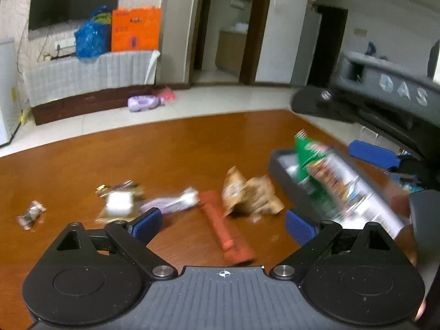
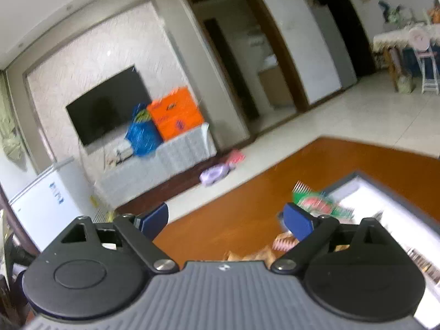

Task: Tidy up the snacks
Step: 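Open both tools and withdraw them from the box, then move the right tool over the red bar while the left tool moves over the panda packet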

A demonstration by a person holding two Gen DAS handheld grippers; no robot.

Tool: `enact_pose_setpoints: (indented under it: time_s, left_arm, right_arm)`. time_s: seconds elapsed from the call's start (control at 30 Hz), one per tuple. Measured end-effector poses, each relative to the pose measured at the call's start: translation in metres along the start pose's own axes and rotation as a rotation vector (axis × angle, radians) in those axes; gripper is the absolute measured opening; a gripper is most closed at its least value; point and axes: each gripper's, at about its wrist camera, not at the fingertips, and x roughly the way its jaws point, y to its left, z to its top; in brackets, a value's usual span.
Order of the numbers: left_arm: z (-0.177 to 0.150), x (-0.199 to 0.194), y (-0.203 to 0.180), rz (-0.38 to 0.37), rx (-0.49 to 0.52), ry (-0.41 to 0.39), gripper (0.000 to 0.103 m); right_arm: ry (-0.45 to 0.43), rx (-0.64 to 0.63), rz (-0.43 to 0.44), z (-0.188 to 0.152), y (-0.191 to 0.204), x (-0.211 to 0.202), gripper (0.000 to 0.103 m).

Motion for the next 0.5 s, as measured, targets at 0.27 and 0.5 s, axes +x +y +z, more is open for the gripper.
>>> enact_pose_setpoints:
  time_s: [0.27, 0.5]
  left_arm:
    - [0.001, 0.012, 0.070, 0.245, -0.052, 0.088, 0.102]
    - [0.008, 0.015, 0.104, 0.388, -0.022, 0.002, 0.102]
  right_arm:
    - [0.234, -0.139, -0.032, -0.049, 0.001, 0.047, 0.092]
    - [0.282, -0.216, 0.005, -0.066, 0.010, 0.070, 0.092]
